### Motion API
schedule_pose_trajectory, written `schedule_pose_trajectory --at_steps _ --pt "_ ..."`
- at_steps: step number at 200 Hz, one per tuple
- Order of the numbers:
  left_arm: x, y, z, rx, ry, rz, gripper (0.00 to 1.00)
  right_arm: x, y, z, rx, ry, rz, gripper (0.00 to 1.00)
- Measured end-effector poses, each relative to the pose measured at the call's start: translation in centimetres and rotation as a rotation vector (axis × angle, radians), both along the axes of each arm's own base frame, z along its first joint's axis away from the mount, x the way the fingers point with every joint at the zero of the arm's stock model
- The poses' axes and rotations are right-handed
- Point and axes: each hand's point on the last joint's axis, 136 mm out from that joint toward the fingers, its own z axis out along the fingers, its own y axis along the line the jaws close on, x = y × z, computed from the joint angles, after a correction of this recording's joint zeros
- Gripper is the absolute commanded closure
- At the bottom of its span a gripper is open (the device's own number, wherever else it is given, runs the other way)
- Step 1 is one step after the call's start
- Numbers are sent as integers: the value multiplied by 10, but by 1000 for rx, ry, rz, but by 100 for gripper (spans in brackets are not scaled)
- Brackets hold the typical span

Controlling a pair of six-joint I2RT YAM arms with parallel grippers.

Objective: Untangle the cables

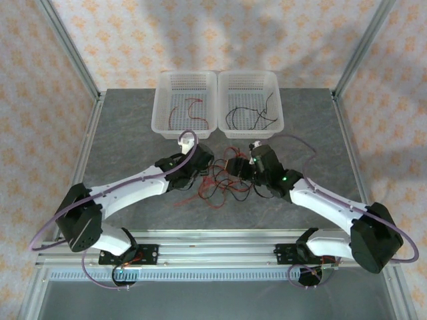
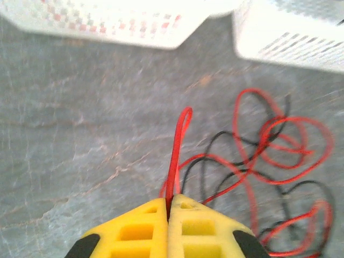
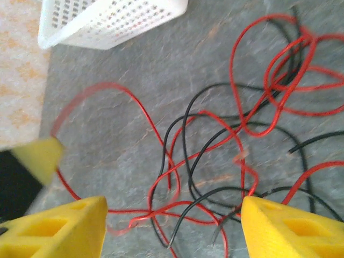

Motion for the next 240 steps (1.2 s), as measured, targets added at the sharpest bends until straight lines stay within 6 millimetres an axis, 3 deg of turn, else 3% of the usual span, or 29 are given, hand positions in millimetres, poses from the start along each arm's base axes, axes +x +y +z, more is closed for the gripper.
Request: schedule_pose_trajectory --at_steps 31,76,147,174,196,221,240 --pt "4 -6 35 -11 -69 -5 100 0 23 -2 97 22 20 34" --pt "3 -6 44 24 -84 -16 100 6 47 -21 159 76 14 40" --pt "4 -4 82 -11 -162 -16 100 14 63 -46 151 153 -17 59" --pt "3 -3 84 -9 -166 -21 100 11 66 -55 138 173 -11 62" --pt "4 -4 87 -5 -172 -28 100 11 66 -76 102 211 -17 65" --pt "6 -7 100 -15 -196 -37 100 9 64 -98 64 252 -23 66" --pt "8 -9 111 -25 -215 -42 100 9 64 -99 64 251 -23 66"
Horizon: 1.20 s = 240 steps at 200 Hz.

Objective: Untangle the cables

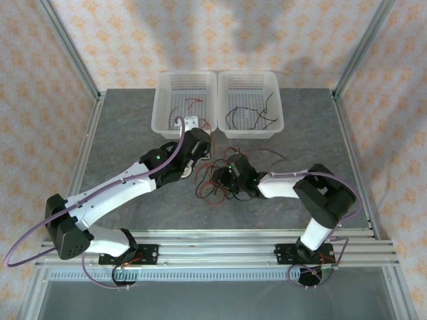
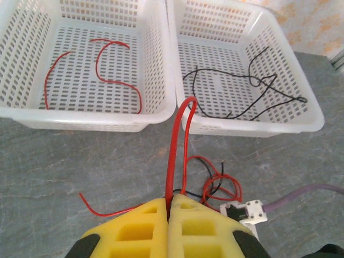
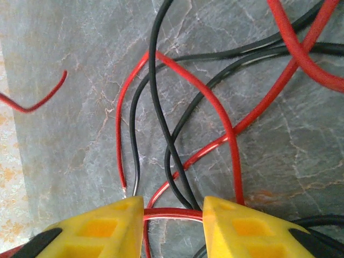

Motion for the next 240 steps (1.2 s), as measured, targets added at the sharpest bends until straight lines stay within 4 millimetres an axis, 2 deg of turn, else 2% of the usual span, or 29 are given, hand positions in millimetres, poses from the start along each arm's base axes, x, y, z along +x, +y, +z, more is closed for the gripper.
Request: schedule_pose_trajectory --at_steps 57,79,159,204,240 --pt "2 -2 16 -7 -29 -11 100 -3 -5 -5 -2 -6 -6 66" --pt "3 -2 28 -8 -52 -16 100 -4 -8 -6 -2 -10 -13 66" --pt "5 14 121 -50 -232 29 100 -10 -16 -7 3 -29 -25 66" --pt "6 28 151 -5 -298 70 100 -15 -24 -6 -11 -31 -30 65" --pt "20 30 175 61 -349 113 100 -26 -37 -3 -79 -30 -1 64"
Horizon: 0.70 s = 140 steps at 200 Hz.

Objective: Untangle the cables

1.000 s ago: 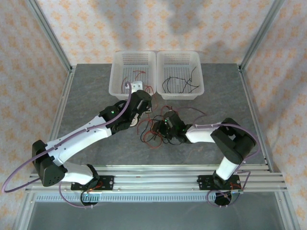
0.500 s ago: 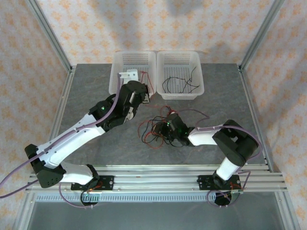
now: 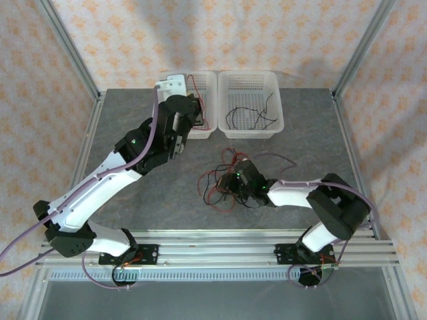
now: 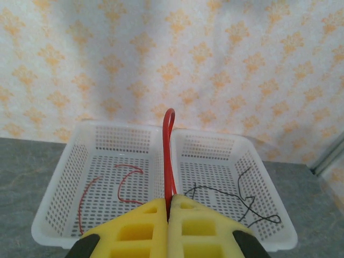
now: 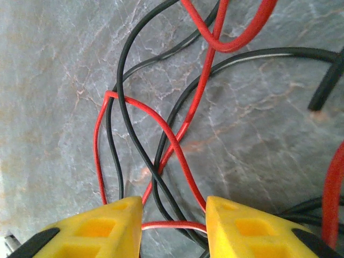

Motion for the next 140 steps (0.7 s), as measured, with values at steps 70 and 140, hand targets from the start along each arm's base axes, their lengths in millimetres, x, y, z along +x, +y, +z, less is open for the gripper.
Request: schedule_pose_trajectory --at_steps 70,140 --pt "65 38 6 81 -20 143 100 0 -6 66 -34 -151 88 61" --pt "137 61 -24 114 -16 196 100 -8 -15 100 -16 -223 104 59"
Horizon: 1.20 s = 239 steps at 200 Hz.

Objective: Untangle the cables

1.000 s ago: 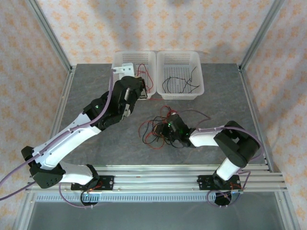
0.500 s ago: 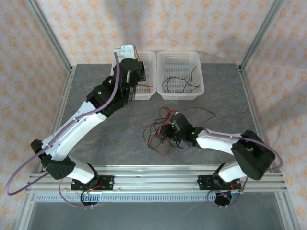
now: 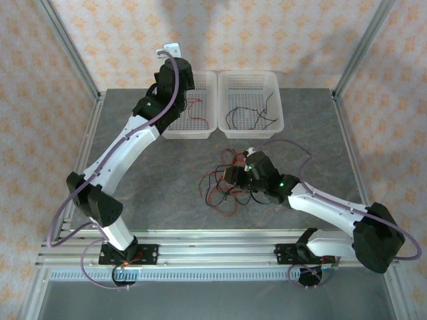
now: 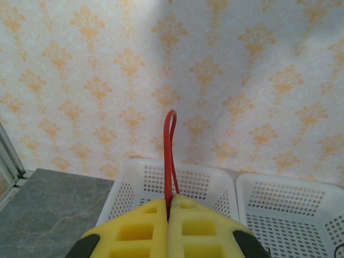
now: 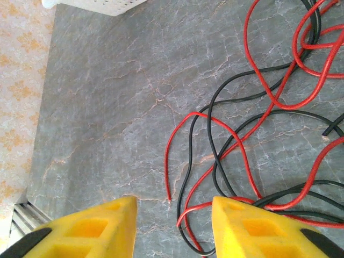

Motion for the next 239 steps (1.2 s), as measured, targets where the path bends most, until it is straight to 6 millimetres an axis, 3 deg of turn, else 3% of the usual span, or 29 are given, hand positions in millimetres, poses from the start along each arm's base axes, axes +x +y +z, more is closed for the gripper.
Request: schedule_pose_trajectory --at_steps 54,85,104,139,184,218,239 --pt "55 27 -43 3 27 40 100 -2 -5 17 29 -37 -14 58" --pt "87 36 -90 -13 87 34 100 -2 -9 18 27 -43 -27 58" --pt "101 31 -124 -21 139 10 100 -3 -12 15 13 -37 -34 58" --pt "114 17 -172 -29 218 -32 100 -3 -13 13 6 -34 -39 58" --pt "121 13 -206 -30 271 -38 100 -3 -13 13 4 -34 -40 57" --pt "125 5 -236 -46 320 -62 93 -3 -14 12 2 -32 -41 57" --pt "124 0 -254 -65 352 -85 81 -3 -15 11 -7 -30 -47 57"
